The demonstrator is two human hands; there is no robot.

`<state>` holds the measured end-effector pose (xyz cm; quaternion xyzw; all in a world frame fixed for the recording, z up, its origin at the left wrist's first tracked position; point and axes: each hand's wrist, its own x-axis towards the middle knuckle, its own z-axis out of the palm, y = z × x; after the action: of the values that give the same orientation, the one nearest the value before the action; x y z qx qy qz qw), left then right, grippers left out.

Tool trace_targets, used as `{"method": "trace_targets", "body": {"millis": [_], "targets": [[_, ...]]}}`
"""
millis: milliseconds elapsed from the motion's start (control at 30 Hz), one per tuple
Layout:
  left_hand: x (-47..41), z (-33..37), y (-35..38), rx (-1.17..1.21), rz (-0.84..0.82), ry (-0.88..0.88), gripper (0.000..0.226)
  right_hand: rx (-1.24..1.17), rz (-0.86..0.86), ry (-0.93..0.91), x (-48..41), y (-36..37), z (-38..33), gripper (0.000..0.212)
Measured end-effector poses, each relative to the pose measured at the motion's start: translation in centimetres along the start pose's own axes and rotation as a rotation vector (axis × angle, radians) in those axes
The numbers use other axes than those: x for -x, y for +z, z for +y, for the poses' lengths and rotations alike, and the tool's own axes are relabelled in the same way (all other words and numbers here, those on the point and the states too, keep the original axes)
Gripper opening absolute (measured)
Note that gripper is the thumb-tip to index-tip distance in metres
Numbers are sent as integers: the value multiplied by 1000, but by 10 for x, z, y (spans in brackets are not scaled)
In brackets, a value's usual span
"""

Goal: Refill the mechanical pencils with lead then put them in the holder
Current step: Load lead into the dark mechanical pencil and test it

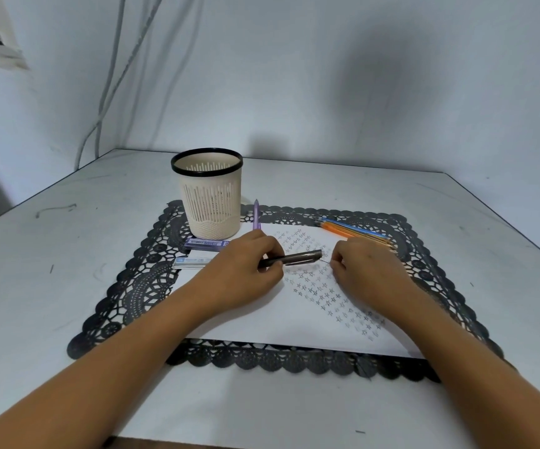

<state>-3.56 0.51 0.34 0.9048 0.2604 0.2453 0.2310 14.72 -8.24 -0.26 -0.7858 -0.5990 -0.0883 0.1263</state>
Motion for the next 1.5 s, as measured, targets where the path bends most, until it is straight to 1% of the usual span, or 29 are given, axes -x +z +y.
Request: {"method": "trace_targets", "body": {"millis": [67,167,367,467,567,633,733,867,1000,1200,1300,1500], "targets": [[0,0,0,1,-4,-4,7,21,-2,-10,-1,1,-1,23],[0,0,0,-1,-5,-13,7,-38,-6,-2,1,0,2,21],[0,0,0,4,-5,-12,5,-315,-11,92,0,-14,4,9],[0,0,0,16,0,-16,6,-587,21,181,-1,-23,6,13],[0,1,-1,28,0,-14,5,-959,21,296,0,-32,9,11],[0,2,-1,42,6,-15,5,-1193,5,339,0,-36,9,13],[1,4,-1,78,13,-34,6,-1408,-3,407,1,-37,9,9],[0,4,1,94,22,-49,7,-1519,-78,467,1,-36,10,16],[0,6,2,125,27,-63,6,-1601,-147,461,2,-36,9,16],[1,9,0,211,35,-125,11,-1643,-73,426,4,-35,3,7],[2,12,-1,238,37,-141,17,-1638,-56,390,4,-34,-1,6],[2,14,-2,246,50,-137,20,-1614,-48,378,5,-33,-3,7]]}}
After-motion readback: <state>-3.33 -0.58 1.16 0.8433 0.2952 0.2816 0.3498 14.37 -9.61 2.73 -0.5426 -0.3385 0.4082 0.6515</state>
